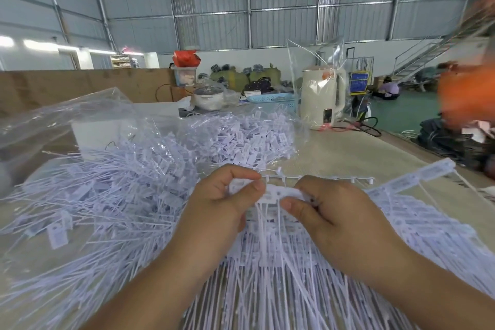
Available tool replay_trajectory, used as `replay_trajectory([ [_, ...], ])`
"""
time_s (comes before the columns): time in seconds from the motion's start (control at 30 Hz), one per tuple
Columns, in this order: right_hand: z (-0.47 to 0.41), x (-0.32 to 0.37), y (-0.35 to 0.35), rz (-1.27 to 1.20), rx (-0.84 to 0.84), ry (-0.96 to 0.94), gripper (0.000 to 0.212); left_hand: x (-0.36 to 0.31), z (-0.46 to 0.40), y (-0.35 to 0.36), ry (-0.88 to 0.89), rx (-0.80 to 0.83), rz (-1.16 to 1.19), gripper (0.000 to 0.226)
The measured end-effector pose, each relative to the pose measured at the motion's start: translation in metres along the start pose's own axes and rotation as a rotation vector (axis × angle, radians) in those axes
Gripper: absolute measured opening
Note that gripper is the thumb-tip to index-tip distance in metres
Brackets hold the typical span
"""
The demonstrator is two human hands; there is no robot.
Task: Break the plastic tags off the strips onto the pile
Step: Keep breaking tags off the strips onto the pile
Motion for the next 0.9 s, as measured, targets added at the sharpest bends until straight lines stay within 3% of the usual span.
replay_trajectory([
  [0.17,0.003,-0.017,-0.05,-0.321,-0.4,0.047,0.046,0.018,0.01,0.014,-0.075,0.018,-0.015,0.007],
  [0.23,0.001,-0.013,-0.043,-0.34,-0.272,-0.02,0.04,0.018,0.011,0.021,-0.064,0.018,0.014,0.007],
  [0.3,0.0,-0.002,-0.008,-0.265,0.02,-0.08,0.034,0.011,0.008,0.022,-0.022,0.021,0.018,0.005],
  [0.4,0.002,-0.005,0.026,-0.127,0.228,-0.084,0.058,0.007,0.007,0.018,0.003,0.021,0.004,0.013],
  [0.73,0.002,-0.009,0.036,-0.296,0.274,-0.088,0.032,0.006,0.011,0.024,0.001,0.094,-0.151,0.019],
  [0.9,-0.002,0.003,0.039,-0.581,0.302,-0.093,0.018,0.023,0.008,0.02,-0.182,0.081,0.107,0.033],
])
Point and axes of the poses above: each hand's wrist, its own z-axis away from the middle knuckle, its own y-axis out of the palm, x = y × z, the point moved 10 cm from there along -z, towards the middle knuckle, and after that the axes turned 3 degrees about x, right-handed, at the moved point
